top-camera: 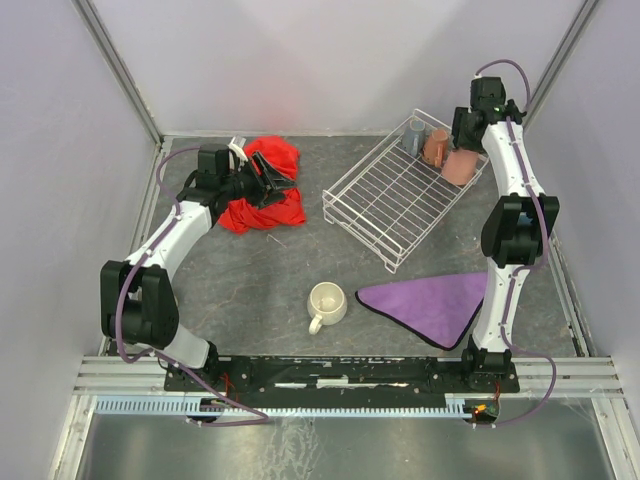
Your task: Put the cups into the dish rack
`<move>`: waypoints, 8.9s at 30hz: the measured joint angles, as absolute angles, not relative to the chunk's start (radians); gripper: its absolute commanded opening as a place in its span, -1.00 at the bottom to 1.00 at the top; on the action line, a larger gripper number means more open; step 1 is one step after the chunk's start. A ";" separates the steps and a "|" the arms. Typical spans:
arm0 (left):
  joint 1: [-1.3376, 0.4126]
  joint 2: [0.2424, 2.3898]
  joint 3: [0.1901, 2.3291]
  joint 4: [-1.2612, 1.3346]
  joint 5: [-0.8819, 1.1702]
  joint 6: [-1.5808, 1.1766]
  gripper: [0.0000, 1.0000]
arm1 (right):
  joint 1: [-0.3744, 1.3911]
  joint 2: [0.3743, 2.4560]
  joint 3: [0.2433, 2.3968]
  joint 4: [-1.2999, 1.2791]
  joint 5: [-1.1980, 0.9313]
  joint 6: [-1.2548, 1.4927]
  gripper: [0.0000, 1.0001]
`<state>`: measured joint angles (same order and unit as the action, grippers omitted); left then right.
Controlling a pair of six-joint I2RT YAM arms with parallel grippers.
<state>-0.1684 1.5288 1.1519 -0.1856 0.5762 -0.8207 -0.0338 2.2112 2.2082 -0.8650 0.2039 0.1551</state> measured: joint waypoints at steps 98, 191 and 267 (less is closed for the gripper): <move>-0.849 1.617 1.089 -0.725 -0.057 -0.397 -0.95 | 0.026 1.429 1.591 -0.850 0.073 0.258 0.87; -0.335 1.446 1.105 0.177 0.283 -1.107 0.06 | 0.508 1.697 1.247 0.451 -0.625 1.645 -0.99; -0.205 1.448 1.172 -0.191 0.321 -0.776 0.53 | 0.268 2.154 1.793 -0.461 0.201 0.200 -0.99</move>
